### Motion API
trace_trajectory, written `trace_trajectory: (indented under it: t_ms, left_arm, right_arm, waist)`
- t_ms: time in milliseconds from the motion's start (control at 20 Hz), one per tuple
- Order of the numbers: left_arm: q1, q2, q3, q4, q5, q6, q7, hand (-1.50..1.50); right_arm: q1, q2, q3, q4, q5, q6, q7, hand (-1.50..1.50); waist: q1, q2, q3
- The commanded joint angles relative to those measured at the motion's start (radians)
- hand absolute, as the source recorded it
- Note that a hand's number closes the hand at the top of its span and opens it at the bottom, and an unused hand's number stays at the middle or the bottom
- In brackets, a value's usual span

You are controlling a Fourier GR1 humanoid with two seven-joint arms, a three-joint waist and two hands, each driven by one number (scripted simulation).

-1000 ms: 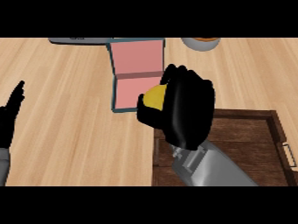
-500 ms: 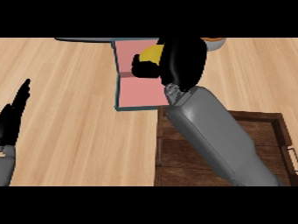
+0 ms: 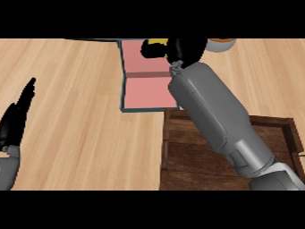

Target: Pick the lemon from the tray and place it in the cardboard box

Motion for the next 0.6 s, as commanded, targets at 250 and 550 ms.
trace_trajectory:
  t_ms: [250, 550]
  left_arm:
    - [0.007, -0.026, -0.018, -0.025, -0.008, 0.010, -0.020, 0.00]
    - [-0.009, -0.006, 0.000, 0.014, 0.012, -0.024, -0.038, 0.00]
  right_arm:
    - [-0.058, 0.004, -0.157, 0.282, -0.145, -0.231, -0.036, -1.50]
    - [-0.099, 0.004, -0.159, 0.380, -0.207, -0.342, -0.168, -1.50]
  waist:
    - [0.024, 0.010, 0.001]
    - [0.032, 0.012, 0.000]
